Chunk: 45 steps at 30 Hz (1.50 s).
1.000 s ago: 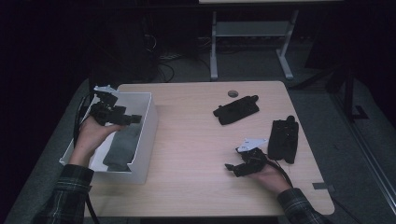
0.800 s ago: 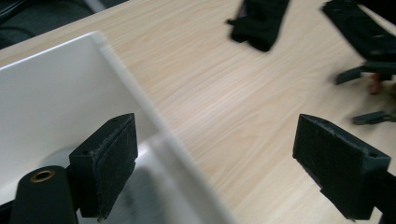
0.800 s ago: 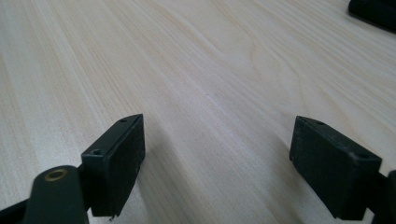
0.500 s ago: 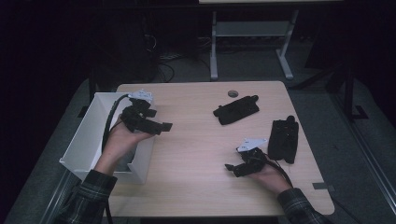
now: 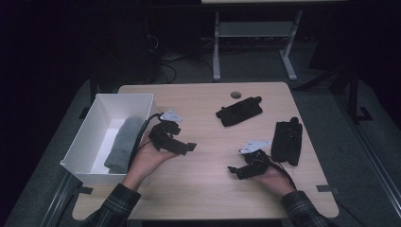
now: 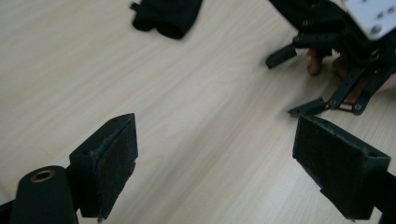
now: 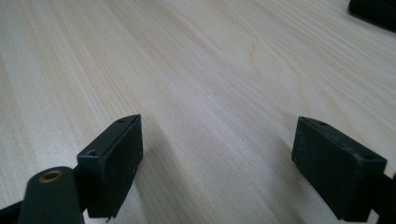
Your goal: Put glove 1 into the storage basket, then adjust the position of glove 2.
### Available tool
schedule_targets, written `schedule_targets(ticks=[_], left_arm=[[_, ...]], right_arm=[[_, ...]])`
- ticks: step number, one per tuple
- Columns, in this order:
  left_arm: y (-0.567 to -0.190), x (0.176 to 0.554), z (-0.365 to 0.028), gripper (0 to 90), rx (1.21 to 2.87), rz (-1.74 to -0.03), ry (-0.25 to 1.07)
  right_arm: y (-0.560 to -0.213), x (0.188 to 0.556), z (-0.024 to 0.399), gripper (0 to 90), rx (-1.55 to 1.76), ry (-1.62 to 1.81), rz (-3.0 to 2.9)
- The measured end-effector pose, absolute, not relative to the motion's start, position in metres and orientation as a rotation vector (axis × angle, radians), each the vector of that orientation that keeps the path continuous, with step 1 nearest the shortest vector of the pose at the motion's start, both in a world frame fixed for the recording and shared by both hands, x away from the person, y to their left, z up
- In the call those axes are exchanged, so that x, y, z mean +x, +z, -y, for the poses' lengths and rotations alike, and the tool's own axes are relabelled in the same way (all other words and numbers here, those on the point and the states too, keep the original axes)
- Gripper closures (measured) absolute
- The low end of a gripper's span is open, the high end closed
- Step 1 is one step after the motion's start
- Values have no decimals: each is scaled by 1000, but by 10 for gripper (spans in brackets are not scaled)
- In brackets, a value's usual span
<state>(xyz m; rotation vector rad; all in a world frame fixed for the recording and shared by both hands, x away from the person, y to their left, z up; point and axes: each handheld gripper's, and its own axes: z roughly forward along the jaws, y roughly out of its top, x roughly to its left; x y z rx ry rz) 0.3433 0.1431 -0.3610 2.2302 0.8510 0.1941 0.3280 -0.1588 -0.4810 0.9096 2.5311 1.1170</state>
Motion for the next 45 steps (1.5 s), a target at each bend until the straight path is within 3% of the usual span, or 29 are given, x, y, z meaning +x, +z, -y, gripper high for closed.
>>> schedule_targets(ticks=[19, 27, 35, 45], left_arm=[[-443, 339, -129, 135, 2268, -823, 169], [-464, 335, -135, 134, 2317, -814, 184], [-469, 328, -132, 128, 2350, -743, 266], [-478, 323, -139, 126, 2248, -687, 293]], right_arm=[[-481, 328, 159, 148, 917, 1111, -2528], [-479, 326, 158, 181, 923, 1090, -2539], [-466, 330, 167, 316, 919, 1115, -2531], [-444, 344, 196, 711, 978, 1132, -2446]])
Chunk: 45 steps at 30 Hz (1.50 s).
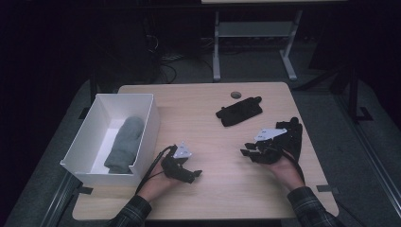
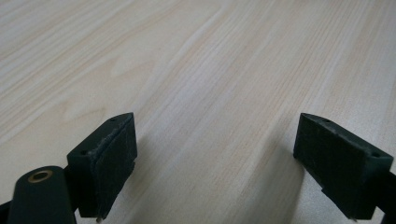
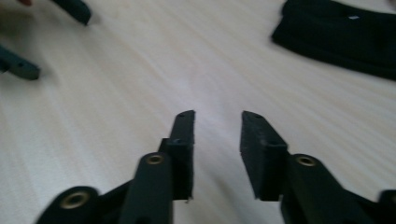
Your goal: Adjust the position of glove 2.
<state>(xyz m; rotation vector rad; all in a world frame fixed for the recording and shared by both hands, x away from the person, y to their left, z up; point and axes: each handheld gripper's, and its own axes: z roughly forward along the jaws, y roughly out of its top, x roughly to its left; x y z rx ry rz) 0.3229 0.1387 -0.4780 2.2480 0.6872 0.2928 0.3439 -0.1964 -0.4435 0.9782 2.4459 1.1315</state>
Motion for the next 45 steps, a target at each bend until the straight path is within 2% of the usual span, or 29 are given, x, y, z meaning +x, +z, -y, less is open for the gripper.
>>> schedule_targets(ticks=[4, 7, 18, 28, 45], left_arm=[[-478, 323, -139, 126, 2247, -689, 291], [-478, 323, -139, 126, 2250, -687, 290], [-477, 324, -142, 126, 2268, -644, 273], [-478, 325, -142, 125, 2269, -632, 269], [-478, 326, -143, 124, 2269, -623, 267]], right_arm=[[-438, 351, 218, 867, 1059, 1106, -2390], [-434, 356, 237, 900, 1122, 1105, -2333], [-438, 365, 287, 900, 1270, 1034, -2203], [-446, 367, 305, 900, 1334, 935, -2195], [-461, 364, 308, 900, 1387, 842, -2286]])
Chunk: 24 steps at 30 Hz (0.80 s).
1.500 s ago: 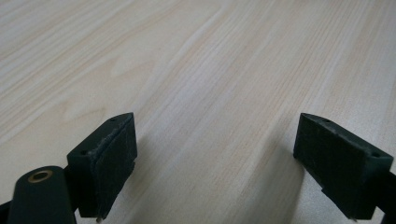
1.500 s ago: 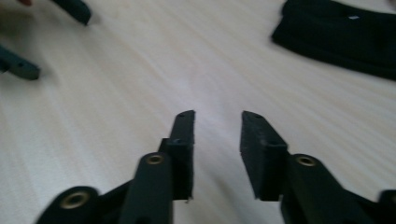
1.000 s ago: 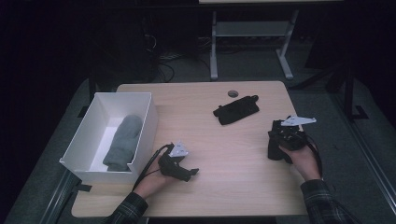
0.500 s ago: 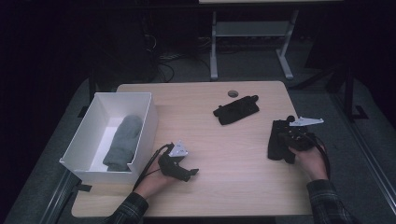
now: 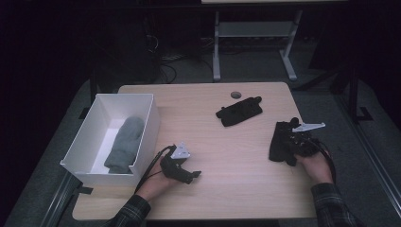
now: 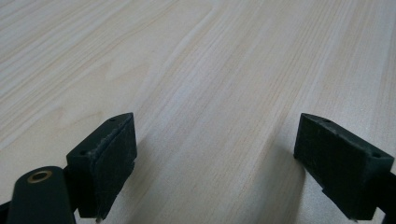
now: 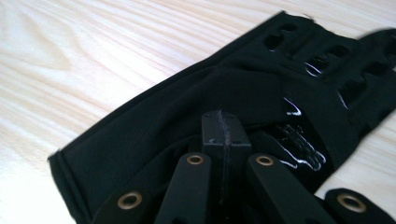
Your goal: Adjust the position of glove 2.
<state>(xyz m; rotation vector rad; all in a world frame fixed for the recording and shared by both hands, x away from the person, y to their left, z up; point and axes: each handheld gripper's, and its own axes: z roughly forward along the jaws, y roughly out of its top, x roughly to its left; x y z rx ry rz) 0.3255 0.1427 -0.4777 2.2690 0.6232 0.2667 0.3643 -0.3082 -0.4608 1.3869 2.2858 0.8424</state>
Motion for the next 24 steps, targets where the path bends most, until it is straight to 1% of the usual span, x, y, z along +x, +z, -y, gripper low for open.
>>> schedule_targets(ticks=[9, 24], left_arm=[[-478, 326, -143, 124, 2268, -623, 267], [-478, 326, -143, 125, 2270, -621, 272]], right_arm=[[-461, 363, 279, 900, 1253, 901, -2412], [-459, 339, 218, 900, 996, 947, -2608]])
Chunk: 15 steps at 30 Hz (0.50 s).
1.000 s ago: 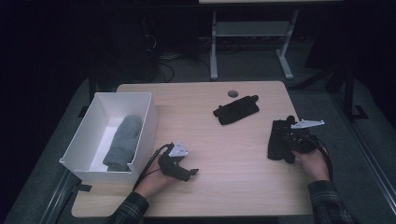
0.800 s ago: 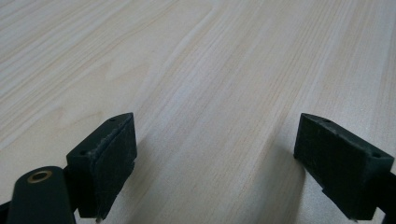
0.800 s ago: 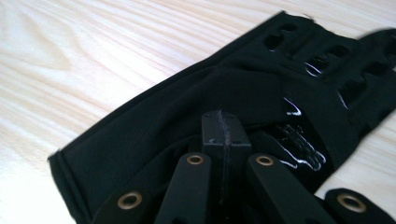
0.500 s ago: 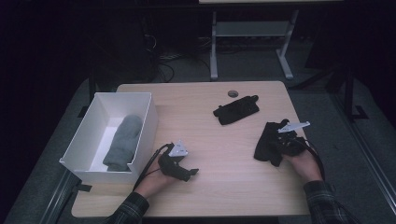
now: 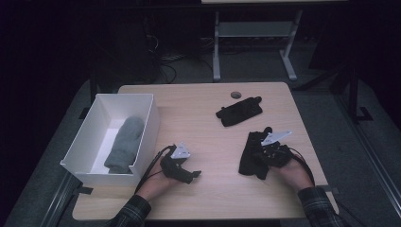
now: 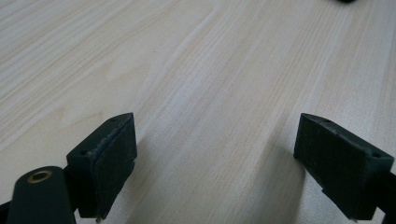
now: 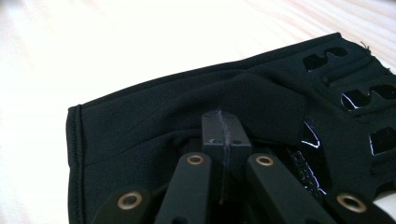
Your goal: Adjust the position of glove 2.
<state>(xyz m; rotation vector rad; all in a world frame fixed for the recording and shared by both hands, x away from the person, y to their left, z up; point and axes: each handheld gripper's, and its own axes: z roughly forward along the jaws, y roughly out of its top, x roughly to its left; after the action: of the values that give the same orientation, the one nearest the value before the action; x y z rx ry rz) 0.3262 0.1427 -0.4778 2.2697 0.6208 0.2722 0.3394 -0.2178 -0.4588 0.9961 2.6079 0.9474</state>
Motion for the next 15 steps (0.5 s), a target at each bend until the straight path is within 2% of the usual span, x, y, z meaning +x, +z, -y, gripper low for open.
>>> schedule_targets(ticks=[15], left_arm=[[-478, 326, -142, 125, 2258, -632, 266]], right_arm=[[-450, 310, 197, 900, 842, 1002, -2680]])
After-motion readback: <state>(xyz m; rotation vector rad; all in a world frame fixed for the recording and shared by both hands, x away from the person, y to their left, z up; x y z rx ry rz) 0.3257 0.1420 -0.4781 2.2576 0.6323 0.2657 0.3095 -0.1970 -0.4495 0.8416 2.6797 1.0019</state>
